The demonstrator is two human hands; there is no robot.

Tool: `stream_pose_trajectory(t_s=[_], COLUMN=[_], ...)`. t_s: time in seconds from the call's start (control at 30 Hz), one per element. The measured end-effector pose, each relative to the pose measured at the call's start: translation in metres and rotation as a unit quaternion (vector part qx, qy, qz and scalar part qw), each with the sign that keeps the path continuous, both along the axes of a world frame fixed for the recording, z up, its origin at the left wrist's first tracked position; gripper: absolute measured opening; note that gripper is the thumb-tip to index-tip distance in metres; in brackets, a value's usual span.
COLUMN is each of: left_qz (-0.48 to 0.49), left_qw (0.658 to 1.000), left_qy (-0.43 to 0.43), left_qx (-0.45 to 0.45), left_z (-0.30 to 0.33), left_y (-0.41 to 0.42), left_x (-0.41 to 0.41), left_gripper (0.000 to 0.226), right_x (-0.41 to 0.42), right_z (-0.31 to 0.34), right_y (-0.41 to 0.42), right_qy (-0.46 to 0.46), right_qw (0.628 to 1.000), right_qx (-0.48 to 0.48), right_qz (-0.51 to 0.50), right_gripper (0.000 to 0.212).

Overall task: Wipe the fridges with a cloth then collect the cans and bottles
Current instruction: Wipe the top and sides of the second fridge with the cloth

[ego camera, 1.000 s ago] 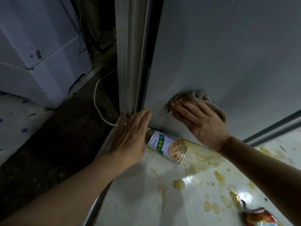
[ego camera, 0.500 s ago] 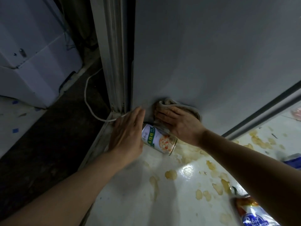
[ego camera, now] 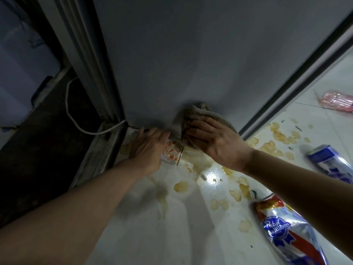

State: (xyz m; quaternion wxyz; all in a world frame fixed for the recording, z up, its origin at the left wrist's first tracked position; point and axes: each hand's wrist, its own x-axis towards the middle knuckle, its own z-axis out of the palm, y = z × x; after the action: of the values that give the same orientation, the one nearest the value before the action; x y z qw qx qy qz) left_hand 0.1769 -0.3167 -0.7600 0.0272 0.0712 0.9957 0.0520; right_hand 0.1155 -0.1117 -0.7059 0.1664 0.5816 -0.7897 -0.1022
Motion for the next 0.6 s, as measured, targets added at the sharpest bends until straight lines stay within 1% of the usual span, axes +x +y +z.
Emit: stream_pose_trajectory(t_s=[0.1, 0.2, 0.27, 0.33, 0.43, 0.53, 0.6], left_qz=[-0.005, -0.01, -0.016, -0.026, -0.065, -0.114, -0.151], left_qw=[0.999, 0.997, 0.997, 0.998, 0.997, 0.993, 0.988], left_qy=[-0.011, -0.022, -0.023, -0.019, 0.001, 0.034, 0.025], left_qx=[-0.034, -0.069, -0.069, -0.059, -0.052, -0.022, -0.024], left_z=[-0.003, -0.002, 0.001, 0.004, 0.016, 0.037, 0.052], left_y=[0.003, 0.004, 0.004, 0.006, 0.017, 0.043, 0.067], left_x=[-0.002, -0.004, -0.003, 0.001, 0.009, 0.018, 0.023], left_gripper=[0.067, 0.056, 0.053, 0.055, 0.059, 0.06, 0.062], right_x=[0.006, 0.013, 0.018, 0.021, 0.027, 0.034, 0.042], right_z=[0.002, 0.01, 0.016, 0.023, 0.033, 0.043, 0.05], right_y=[0.013, 0.021, 0.028, 0.037, 0.058, 0.085, 0.104], right_qy=[-0.012, -0.017, -0.017, -0.014, -0.022, -0.035, -0.024], right_qw=[1.0, 0.999, 0.998, 0.997, 0.995, 0.99, 0.985], right_qx=[0.002, -0.021, -0.032, -0.038, -0.022, -0.019, -0.028], right_qz=[-0.017, -0.039, -0.051, -0.061, -0.097, -0.137, -0.17], right_gripper=[0.031, 0.042, 0.045, 0.042, 0.041, 0.037, 0.037])
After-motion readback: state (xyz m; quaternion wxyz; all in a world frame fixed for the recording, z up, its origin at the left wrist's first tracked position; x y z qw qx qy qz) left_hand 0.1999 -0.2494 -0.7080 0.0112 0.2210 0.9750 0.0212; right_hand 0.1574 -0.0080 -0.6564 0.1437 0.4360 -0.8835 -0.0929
